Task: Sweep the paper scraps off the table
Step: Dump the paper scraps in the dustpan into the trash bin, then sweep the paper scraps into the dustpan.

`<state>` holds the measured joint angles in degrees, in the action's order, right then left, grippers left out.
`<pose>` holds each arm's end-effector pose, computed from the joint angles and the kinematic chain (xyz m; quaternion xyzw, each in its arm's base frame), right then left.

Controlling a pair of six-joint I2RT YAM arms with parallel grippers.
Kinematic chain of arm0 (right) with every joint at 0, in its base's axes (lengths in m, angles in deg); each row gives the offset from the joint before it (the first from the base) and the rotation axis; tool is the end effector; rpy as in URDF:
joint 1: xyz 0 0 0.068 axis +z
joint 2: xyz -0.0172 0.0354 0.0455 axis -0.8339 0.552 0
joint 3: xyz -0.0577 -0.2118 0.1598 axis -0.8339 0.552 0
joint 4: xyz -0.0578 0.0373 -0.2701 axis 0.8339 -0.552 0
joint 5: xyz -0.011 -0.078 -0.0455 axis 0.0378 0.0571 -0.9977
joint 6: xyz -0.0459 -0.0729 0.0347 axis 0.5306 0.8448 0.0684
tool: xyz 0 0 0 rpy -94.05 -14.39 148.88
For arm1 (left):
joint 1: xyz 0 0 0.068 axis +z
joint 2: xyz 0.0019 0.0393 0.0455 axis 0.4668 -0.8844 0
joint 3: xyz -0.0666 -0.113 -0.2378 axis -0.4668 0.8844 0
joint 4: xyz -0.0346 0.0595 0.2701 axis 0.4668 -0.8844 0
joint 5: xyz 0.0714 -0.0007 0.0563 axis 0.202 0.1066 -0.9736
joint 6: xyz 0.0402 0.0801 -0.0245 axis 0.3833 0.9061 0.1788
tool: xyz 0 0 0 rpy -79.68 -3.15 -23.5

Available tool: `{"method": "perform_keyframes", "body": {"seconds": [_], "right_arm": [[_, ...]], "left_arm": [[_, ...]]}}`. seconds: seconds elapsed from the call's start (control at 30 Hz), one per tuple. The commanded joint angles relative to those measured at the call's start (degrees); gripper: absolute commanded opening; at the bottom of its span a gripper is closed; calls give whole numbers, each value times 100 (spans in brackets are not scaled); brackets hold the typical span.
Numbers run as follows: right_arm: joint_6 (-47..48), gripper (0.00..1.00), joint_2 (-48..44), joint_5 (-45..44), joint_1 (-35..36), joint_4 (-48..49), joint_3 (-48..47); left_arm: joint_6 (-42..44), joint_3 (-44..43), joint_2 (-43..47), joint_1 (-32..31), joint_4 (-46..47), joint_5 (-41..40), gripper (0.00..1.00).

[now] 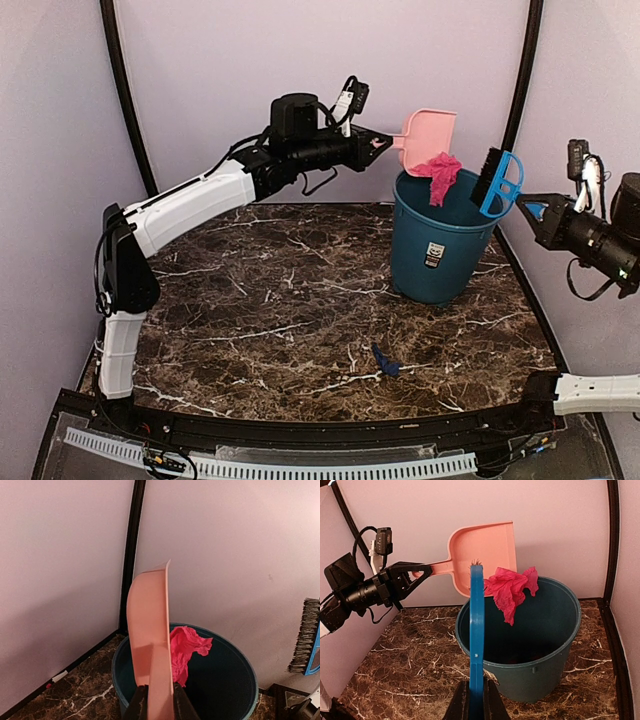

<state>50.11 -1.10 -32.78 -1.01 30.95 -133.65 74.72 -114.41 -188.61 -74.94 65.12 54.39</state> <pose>0.1190 0.0903 0.4331 -0.0092 0.7579 0.2252 0.6122 0.3773 -0.4400 0.4192 0.3098 0.6078 -0.4303 0.5912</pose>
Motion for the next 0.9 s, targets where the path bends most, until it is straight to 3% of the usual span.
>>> {"method": "perform_keyframes", "body": {"seconds": [0.0, 0.23, 0.6, 0.87], "right_arm": [[128, 0, 106, 49, 22, 312, -4], [179, 0, 229, 157, 27, 331, -50], [316, 0, 458, 647, 23, 536, -106], [408, 0, 922, 1680, 26, 533, -193]], "left_arm": [[1111, -200, 220, -68, -20, -327, 0], [1322, 383, 899, -136, 113, -588, 0], [968, 2743, 2937, -140, 807, -1346, 0], [121, 4661, 4470, -138, 795, -2097, 0]]}}
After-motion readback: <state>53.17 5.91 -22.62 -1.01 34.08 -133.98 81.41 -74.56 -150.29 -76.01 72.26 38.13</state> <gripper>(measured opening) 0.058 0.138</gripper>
